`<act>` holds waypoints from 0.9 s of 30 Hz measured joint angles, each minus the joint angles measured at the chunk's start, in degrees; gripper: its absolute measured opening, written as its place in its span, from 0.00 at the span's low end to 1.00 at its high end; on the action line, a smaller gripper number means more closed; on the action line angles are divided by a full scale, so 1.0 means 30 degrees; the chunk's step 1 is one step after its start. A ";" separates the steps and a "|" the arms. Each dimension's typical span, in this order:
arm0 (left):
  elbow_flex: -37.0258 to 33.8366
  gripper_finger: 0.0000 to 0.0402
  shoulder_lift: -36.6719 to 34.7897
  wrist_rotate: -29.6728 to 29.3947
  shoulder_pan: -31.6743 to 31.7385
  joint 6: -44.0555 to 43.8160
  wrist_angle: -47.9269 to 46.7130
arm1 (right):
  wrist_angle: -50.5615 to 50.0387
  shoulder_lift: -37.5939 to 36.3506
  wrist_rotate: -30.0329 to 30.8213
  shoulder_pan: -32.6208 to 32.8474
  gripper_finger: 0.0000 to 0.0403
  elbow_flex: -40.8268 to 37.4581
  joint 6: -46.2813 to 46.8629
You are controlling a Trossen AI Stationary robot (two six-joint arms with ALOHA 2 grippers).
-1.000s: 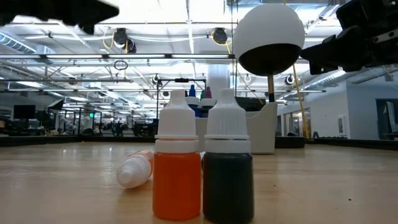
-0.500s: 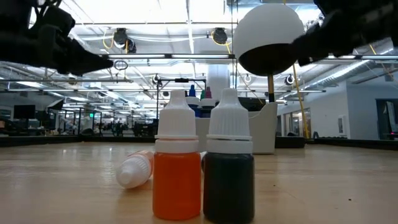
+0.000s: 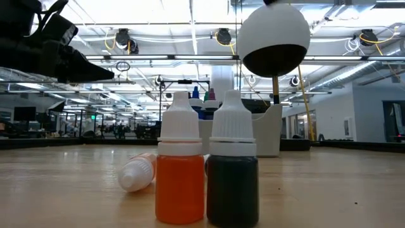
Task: Pick & Place food coloring
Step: Put the small green food coloring bottle into the gray bin
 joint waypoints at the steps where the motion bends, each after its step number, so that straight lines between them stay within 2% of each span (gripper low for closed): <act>1: 0.0000 0.01 0.0000 -0.0006 -0.0002 0.0033 0.0017 | -0.0328 0.0953 0.0113 0.0268 0.01 0.1155 0.0129; 5: 0.0000 0.03 0.0000 -0.0006 0.0005 0.0089 0.0068 | -0.0903 0.4220 0.0766 0.0983 0.06 0.4781 0.0459; 8: 0.0000 0.07 0.0000 0.0008 0.0005 0.0088 0.0372 | -0.1861 0.5870 0.0264 0.1068 0.14 0.6130 0.1282; 14: 0.0000 0.13 0.0000 0.0016 0.0005 0.0052 0.0669 | -0.1950 0.6743 -0.1277 0.0974 0.31 0.6308 0.3157; 17: 0.0000 0.14 0.0000 0.0016 -0.0002 0.0066 0.0676 | -0.1858 0.7056 -0.1609 0.0998 0.36 0.6287 0.3553; 27: 0.0000 0.10 0.0000 0.0023 -0.0002 -0.0152 0.0590 | -0.2046 0.8334 -0.1636 0.1112 0.40 0.6280 0.4871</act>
